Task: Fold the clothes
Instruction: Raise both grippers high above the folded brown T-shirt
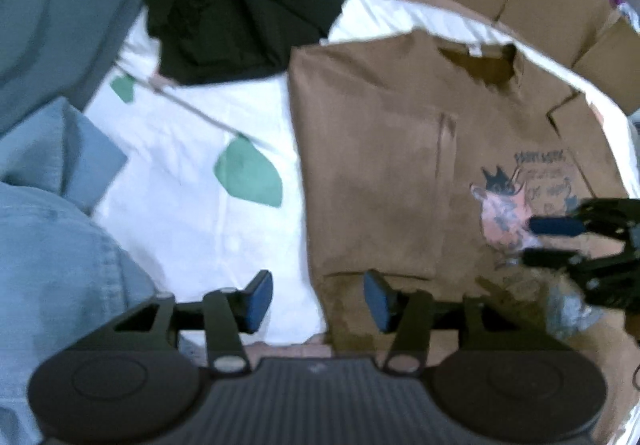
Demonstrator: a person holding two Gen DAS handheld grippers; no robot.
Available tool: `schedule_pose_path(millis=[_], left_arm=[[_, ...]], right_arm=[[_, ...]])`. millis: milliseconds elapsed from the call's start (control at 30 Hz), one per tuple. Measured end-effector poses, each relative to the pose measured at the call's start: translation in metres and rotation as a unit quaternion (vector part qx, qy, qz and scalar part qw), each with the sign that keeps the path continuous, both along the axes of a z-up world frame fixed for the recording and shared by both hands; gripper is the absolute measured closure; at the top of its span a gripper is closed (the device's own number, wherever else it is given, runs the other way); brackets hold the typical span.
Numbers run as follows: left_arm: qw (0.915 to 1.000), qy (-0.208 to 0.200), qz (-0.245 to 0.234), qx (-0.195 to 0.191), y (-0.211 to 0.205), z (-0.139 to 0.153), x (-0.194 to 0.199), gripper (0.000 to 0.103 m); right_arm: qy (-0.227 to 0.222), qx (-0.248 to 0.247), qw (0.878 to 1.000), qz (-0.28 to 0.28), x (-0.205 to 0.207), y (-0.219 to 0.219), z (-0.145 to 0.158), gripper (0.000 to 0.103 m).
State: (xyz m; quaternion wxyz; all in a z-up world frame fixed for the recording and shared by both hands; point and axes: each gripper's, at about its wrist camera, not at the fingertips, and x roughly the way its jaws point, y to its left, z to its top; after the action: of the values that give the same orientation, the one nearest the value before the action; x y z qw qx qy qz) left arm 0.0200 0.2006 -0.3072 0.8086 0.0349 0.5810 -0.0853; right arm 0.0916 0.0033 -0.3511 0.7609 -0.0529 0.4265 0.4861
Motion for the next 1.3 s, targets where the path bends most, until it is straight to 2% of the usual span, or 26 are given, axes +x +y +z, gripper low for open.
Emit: schedule_pose_path(millis=[100, 333, 467, 633, 733, 1067, 1300], left_arm=[[0.9999, -0.007, 0.010, -0.003, 0.003, 0.019, -0.005, 0.045], [0.9985, -0.038, 0.033, -0.023, 0.010, 0.076, -0.008, 0.044], [0.9982, -0.050, 0.020, -0.025, 0.006, 0.108, -0.011, 0.041], [0.9963, -0.069, 0.034, -0.036, 0.005, 0.146, -0.029, 0.040], [0.9961, -0.072, 0.023, -0.046, -0.003, 0.164, -0.047, 0.039], [0.9948, -0.074, 0.021, -0.066, -0.017, 0.197, -0.103, 0.039], [0.9921, -0.094, 0.035, -0.076, -0.020, 0.217, -0.135, 0.036]], right_arm=[[-0.010, -0.002, 1.000, -0.022, 0.008, -0.027, 0.029, 0.045], [-0.017, -0.014, 0.997, -0.073, 0.020, -0.079, 0.087, 0.044], [-0.020, -0.020, 0.994, -0.101, 0.027, -0.108, 0.120, 0.044], [-0.024, -0.023, 0.991, -0.133, 0.012, -0.150, 0.162, 0.044], [-0.021, -0.019, 0.988, -0.149, -0.001, -0.177, 0.185, 0.044], [-0.033, -0.033, 0.978, -0.204, -0.056, -0.256, 0.248, 0.044], [-0.044, -0.044, 0.968, -0.241, -0.098, -0.304, 0.277, 0.044]])
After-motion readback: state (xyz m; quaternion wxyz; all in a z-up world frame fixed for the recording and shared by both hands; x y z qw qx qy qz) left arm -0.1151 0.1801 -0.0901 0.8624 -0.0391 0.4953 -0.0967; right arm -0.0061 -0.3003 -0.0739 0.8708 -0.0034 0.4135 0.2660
